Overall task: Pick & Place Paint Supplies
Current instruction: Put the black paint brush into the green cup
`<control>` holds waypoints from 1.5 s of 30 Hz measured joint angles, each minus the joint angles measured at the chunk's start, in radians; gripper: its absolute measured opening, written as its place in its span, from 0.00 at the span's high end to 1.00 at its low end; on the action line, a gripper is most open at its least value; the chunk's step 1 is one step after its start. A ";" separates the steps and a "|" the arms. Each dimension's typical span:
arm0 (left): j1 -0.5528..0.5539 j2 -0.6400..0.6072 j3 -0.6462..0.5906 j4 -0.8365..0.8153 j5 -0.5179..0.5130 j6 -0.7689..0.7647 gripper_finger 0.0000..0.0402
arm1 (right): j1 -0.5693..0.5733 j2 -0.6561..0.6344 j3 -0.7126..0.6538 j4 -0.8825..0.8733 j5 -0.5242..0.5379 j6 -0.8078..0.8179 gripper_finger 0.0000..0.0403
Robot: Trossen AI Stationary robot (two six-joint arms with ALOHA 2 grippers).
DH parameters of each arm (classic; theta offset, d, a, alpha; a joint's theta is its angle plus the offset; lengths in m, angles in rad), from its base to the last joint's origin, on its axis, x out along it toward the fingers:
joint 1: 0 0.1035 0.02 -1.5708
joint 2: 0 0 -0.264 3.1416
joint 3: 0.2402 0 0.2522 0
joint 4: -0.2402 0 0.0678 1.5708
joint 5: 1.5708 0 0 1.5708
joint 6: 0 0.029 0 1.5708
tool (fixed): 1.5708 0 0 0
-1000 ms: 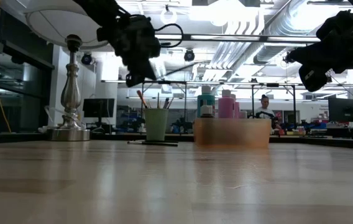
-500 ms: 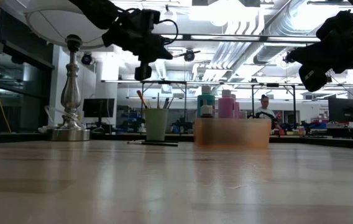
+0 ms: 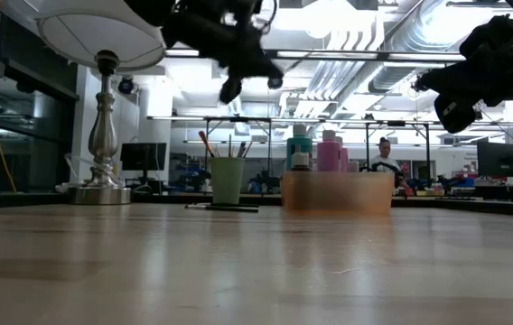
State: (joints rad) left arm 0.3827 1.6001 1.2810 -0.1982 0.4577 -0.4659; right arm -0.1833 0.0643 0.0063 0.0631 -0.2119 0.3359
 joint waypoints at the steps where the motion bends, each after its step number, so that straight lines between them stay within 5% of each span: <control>1: -0.011 0.000 0.000 0.043 -0.022 -0.026 1.00 | 0.000 0.000 0.000 0.000 0.000 0.000 0.99; 14: -0.031 0.092 0.000 0.556 -0.049 -0.412 1.00 | 0.000 0.000 0.000 0.000 0.000 0.000 0.99; 21: -0.038 0.153 0.000 0.820 -0.196 -0.628 1.00 | 0.000 0.000 0.000 0.000 0.000 0.000 0.99; 27: -0.035 0.154 0.000 0.809 -0.271 -0.675 1.00 | 0.000 0.000 0.000 0.000 0.000 0.000 0.99; 38: 0.030 0.155 0.000 0.545 -0.378 -0.757 1.00 | 0.000 0.000 0.000 0.000 0.000 0.000 0.99; 45: 0.062 0.155 0.000 0.656 -0.374 -0.881 1.00 | 0.000 0.000 0.000 0.000 0.000 0.000 0.99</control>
State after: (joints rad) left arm 0.4447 1.7550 1.2808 0.4575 0.0834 -1.3471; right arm -0.1836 0.0644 0.0062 0.0631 -0.2119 0.3359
